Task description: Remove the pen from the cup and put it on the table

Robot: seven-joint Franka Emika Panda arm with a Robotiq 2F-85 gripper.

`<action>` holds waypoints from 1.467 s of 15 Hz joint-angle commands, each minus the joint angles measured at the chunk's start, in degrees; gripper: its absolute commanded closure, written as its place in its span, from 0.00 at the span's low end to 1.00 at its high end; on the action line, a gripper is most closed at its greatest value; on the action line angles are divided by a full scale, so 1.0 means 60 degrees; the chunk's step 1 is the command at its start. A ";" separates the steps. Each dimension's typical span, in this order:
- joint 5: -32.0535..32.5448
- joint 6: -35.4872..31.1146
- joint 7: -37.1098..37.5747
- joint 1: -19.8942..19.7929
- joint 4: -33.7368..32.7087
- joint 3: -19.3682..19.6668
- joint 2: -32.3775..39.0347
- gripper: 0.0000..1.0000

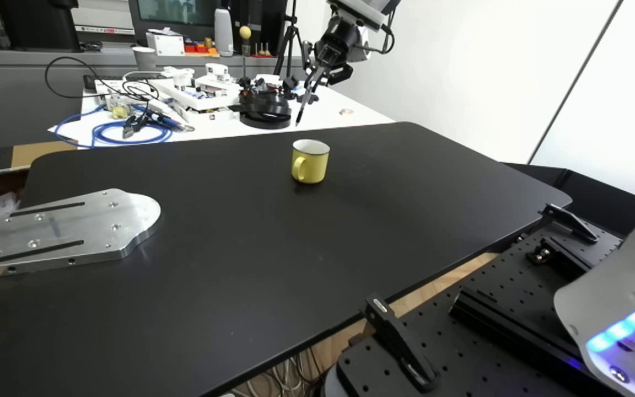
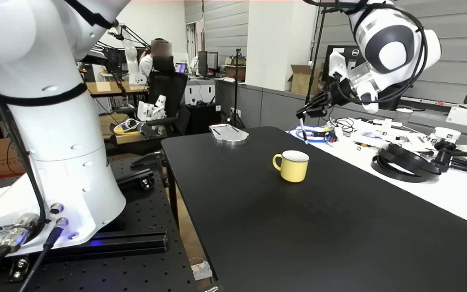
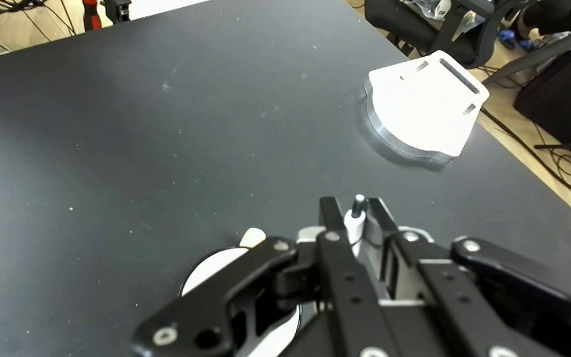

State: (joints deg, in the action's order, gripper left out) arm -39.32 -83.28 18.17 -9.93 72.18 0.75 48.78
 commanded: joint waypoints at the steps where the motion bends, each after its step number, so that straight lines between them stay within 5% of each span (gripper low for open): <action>1: 0.0048 0.0195 0.0326 -0.0120 -0.0330 0.0231 -0.0200 0.96; 9: 0.1091 -0.0952 -0.0013 -0.0255 -0.0041 0.0967 -0.0211 0.96; 16: 0.2334 -0.4661 -0.1008 -0.0255 0.1091 0.0974 0.0080 0.96; 22: 0.3159 -0.6557 -0.0897 -0.0092 0.1865 0.0960 0.0686 0.96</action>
State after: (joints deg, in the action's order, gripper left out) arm -22.68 -119.46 11.92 -10.95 81.31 6.53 52.47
